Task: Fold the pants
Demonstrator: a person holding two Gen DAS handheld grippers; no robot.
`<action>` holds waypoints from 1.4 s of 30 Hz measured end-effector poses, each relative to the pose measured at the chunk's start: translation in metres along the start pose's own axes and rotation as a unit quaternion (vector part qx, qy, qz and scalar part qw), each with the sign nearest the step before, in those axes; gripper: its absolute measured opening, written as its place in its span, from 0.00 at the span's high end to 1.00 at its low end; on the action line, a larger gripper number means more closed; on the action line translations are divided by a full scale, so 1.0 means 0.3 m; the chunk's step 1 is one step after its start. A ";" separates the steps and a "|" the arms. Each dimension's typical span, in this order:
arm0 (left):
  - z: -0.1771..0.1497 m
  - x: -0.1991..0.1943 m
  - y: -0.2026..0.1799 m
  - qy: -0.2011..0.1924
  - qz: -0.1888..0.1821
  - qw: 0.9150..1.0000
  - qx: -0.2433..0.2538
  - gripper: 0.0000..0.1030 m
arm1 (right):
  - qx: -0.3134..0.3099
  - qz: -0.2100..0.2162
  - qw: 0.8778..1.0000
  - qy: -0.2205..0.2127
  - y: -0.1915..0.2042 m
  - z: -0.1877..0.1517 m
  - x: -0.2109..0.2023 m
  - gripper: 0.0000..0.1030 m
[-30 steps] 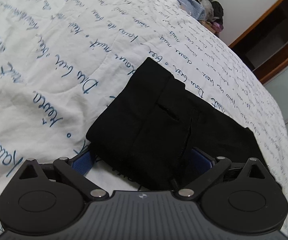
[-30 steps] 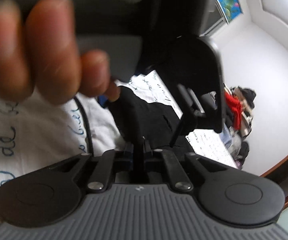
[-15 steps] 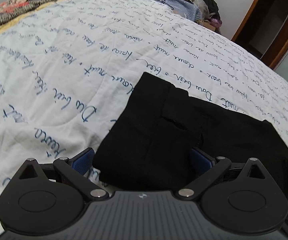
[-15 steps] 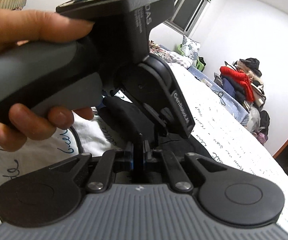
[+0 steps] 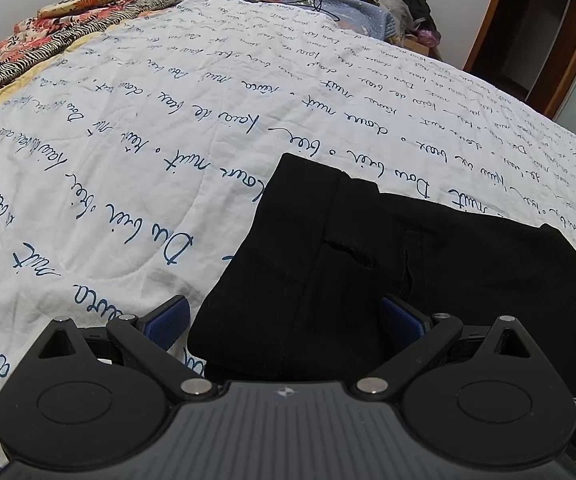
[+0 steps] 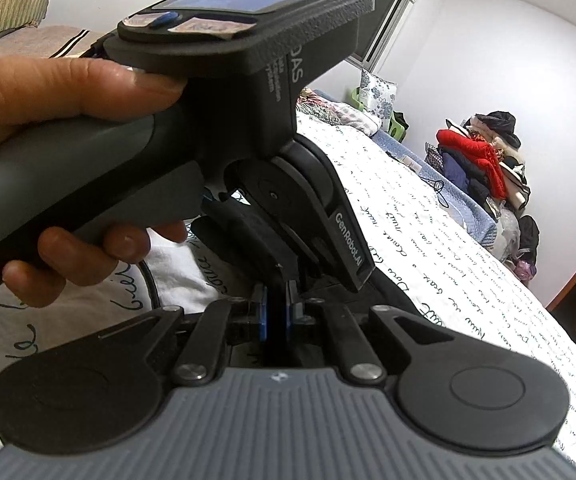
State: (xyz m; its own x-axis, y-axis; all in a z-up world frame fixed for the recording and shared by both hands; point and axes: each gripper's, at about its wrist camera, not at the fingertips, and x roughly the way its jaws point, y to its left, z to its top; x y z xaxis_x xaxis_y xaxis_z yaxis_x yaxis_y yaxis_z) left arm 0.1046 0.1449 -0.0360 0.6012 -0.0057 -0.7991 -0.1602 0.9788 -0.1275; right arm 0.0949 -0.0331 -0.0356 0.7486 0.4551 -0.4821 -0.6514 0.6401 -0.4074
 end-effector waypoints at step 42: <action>0.034 0.126 0.242 0.068 -0.258 0.932 -0.245 0.67 | 0.048 0.015 0.999 -0.011 -0.002 0.006 -0.051 0.94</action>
State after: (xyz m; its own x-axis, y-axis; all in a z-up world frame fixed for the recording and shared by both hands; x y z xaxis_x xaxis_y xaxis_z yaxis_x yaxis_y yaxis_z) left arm 0.1235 0.2179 -0.0696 0.5975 -0.5087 -0.6198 -0.2352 0.6278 -0.7420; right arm 0.0841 -0.0393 -0.0266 0.7324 0.4871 -0.4757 -0.6593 0.6817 -0.3172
